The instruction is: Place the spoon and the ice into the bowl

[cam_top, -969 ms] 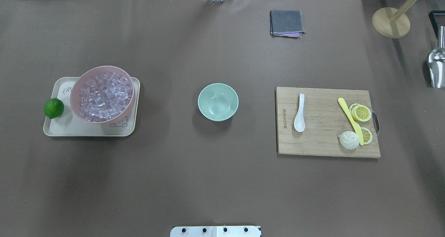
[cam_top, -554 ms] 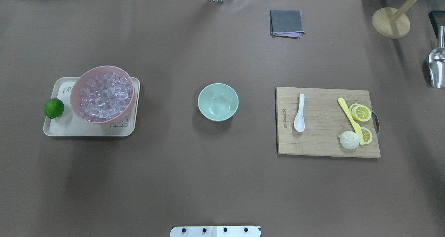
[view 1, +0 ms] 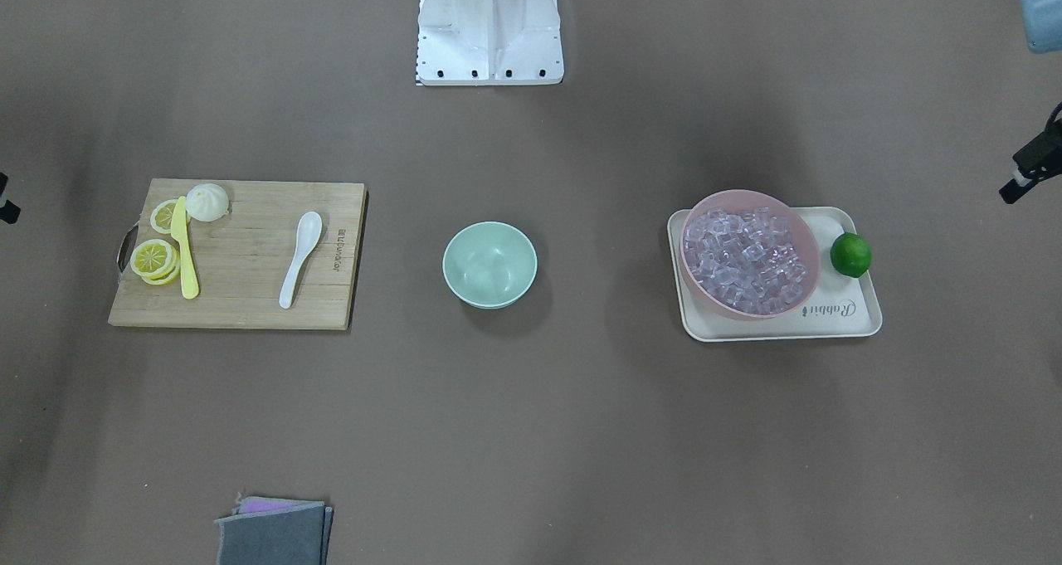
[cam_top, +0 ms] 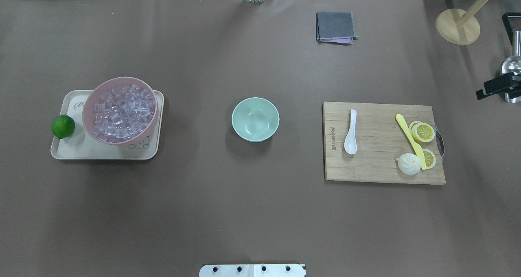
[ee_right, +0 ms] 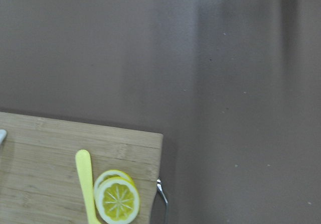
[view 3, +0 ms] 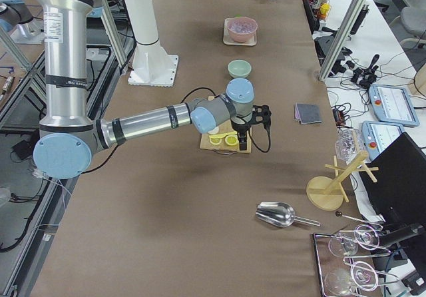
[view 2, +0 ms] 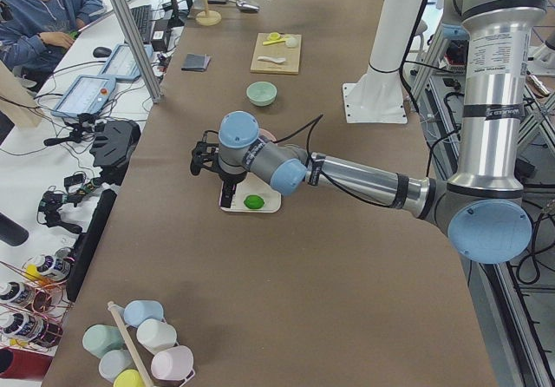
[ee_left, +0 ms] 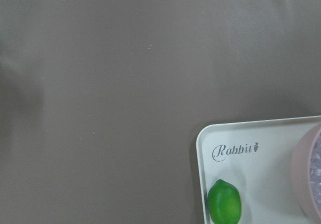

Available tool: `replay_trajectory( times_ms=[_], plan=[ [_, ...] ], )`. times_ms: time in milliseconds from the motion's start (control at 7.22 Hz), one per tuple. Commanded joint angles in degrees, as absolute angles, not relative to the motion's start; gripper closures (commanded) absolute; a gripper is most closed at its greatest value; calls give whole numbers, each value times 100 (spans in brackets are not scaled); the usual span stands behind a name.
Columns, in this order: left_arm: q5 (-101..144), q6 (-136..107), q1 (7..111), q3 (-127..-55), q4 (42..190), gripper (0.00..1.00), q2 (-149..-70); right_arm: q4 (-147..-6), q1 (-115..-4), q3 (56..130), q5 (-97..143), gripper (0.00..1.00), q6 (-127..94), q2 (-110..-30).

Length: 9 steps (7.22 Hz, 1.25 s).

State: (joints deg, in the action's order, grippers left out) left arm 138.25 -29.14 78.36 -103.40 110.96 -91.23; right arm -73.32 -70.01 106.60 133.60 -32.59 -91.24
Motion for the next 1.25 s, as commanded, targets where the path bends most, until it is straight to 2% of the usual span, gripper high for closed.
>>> replay_trajectory(
  times_ms=[0, 138, 277, 1108],
  plan=[
    [13581, -3427, 7367, -10572, 11101, 8, -9465, -7295, -6428, 10661, 13019, 2, -4048, -8721],
    [13388, -3454, 7139, -10625, 11092, 8, -9596, -7286, -6181, 10670, 12869, 2, -4348, -8588],
    [13238, -3854, 6937, -10643, 11092, 3, -9737, -7286, -6013, 10670, 12780, 2, -4559, -8474],
    [12270, -3973, 5468, -10530, 11057, 3, -10274, -7295, -4723, 10539, 11912, 4, -5709, -7911]
  ],
)
